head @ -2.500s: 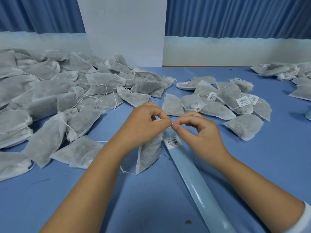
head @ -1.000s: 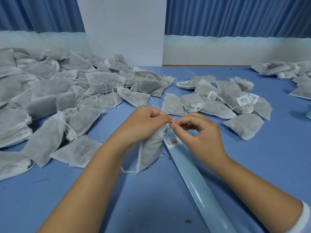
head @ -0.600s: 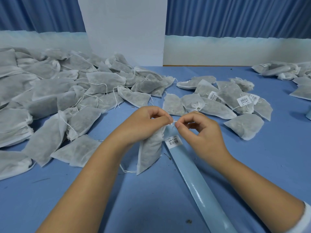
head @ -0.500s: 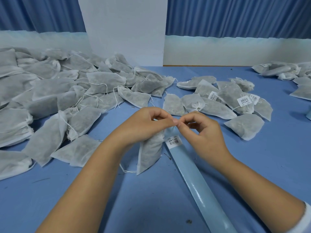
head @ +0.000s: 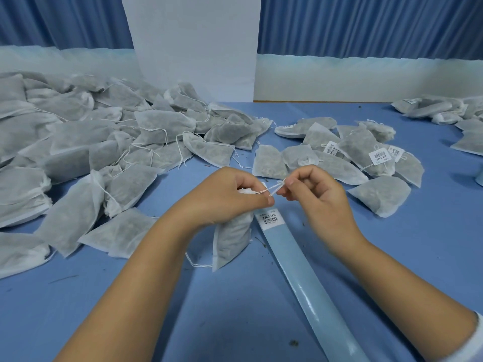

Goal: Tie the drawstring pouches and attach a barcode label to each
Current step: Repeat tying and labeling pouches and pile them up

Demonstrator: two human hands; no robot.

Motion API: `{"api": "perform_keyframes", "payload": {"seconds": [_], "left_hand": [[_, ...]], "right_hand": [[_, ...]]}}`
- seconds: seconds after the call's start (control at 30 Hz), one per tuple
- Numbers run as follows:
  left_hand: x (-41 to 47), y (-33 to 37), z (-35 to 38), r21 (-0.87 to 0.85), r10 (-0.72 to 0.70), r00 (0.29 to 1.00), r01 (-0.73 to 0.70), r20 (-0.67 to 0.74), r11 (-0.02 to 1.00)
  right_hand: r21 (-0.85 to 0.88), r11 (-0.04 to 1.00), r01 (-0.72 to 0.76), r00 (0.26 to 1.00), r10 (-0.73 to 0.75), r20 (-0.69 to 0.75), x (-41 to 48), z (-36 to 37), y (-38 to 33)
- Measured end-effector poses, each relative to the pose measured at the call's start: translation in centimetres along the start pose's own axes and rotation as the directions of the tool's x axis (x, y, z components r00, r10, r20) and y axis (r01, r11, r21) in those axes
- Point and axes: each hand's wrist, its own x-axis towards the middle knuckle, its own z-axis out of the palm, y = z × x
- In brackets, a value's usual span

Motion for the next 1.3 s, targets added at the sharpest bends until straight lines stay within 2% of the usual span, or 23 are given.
{"api": "perform_keyframes", "payload": {"seconds": [0.37, 0.63, 0.87, 1.1, 1.3], "left_hand": [[-0.1, 0.7, 0.8, -0.023, 0.023, 0.998, -0.024, -0.058, 0.999], [-0.1, 0.8, 1.0, -0.039, 0.006, 0.996, -0.009, -0.083, 0.999], [-0.1, 0.8, 1.2, -0.030, 0.002, 0.994, -0.006, -0.112, 1.000], [-0.1, 0.9, 0.8, 0.007, -0.003, 0.997, 0.003, -0.083, 1.000], [-0.1, 0.6, 0.2, 0.034, 0.012, 0.997, -0.010, -0.079, 0.999]], "right_hand": [[0.162, 0.979, -0.123, 0.991, 0.130, -0.035, 0.4, -0.1, 0.0], [0.183, 0.972, -0.147, 0.985, 0.161, -0.065, 0.7, -0.3, 0.2], [0.275, 0.944, -0.180, 0.971, 0.215, -0.100, 0.8, -0.2, 0.3], [0.075, 0.989, -0.127, 0.987, 0.133, -0.093, 1.1, -0.5, 0.4], [-0.143, 0.987, -0.071, 0.996, 0.077, 0.034, 1.6, -1.4, 0.5]]}}
